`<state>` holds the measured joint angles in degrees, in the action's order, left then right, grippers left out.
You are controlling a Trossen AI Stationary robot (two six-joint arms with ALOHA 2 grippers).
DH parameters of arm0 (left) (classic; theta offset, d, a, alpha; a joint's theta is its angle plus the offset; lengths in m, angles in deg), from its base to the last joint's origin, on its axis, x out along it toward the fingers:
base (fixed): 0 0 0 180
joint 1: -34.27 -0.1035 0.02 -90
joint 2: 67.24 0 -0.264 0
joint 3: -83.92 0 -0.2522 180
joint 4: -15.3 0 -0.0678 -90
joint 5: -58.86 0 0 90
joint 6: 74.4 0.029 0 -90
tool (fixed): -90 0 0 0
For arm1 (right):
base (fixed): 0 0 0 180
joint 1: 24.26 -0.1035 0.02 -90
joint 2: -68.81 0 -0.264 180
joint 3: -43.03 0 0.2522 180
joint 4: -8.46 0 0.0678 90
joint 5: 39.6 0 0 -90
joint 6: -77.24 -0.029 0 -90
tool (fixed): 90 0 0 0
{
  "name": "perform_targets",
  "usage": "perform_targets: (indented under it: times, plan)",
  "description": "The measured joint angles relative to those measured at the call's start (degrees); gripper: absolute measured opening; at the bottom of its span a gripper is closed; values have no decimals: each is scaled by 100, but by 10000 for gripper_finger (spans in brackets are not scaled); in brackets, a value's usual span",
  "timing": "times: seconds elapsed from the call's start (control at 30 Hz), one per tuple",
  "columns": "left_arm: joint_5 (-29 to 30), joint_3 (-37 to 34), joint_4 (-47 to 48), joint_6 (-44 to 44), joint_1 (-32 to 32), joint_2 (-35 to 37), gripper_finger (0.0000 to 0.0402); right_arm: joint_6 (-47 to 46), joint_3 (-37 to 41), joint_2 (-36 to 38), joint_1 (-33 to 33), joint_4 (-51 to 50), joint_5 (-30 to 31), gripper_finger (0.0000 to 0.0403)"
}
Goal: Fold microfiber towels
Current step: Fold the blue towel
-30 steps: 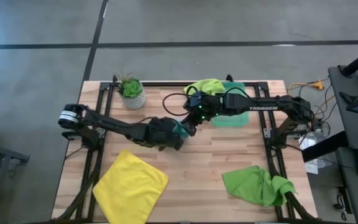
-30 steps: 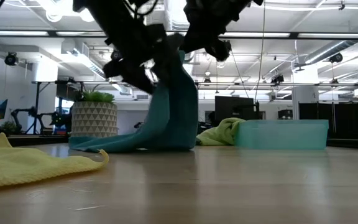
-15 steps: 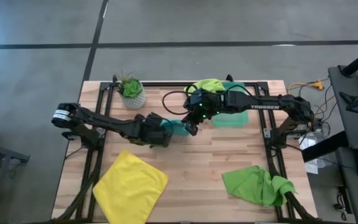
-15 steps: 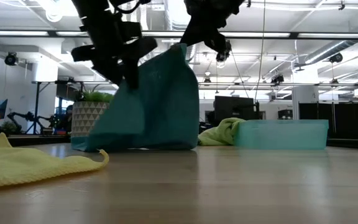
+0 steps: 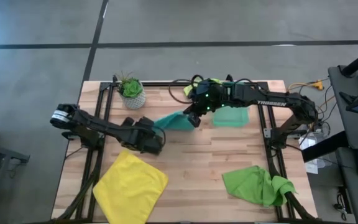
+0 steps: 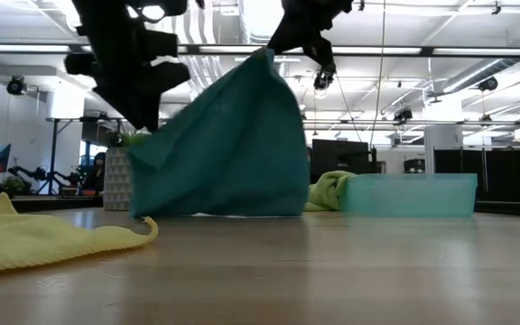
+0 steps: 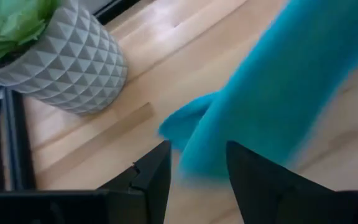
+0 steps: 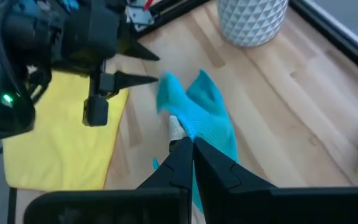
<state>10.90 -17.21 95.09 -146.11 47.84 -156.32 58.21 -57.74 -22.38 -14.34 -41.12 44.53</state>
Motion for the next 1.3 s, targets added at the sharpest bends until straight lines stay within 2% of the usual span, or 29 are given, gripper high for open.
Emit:
perform_targets:
  times: [0.17, 0.33, 0.4, 0.5, 0.67, 0.83, 1.07, 1.3]
  plan:
    - [7, -186, -25, -31, -7, 21, 136, 4, -2, 101, 54, -28, -2, 9]
    - [35, -261, -284, -117, 6, 284, 99, 0, -2, 106, 52, -89, -8, 9]
    - [51, -288, -705, 166, 30, 392, 82, -23, -2, 106, 53, -84, -8, 9]
    - [14, -324, -1684, 1076, 82, 513, 66, -74, -2, 106, 62, 15, -7, 9]
    - [-56, -327, -2911, 2357, 144, 552, 59, -424, -3, 131, 60, 299, -9, 9]
    - [169, -331, -3224, 2405, 146, 516, 59, -588, -235, 148, 60, 356, -9, 9]
    - [819, -296, -4026, 2644, 200, 573, 59, -553, -761, 174, 63, 322, -9, 9]
    - [788, -303, -5175, 3341, 221, 511, 59, -112, -1429, 176, 108, 284, -7, 9]
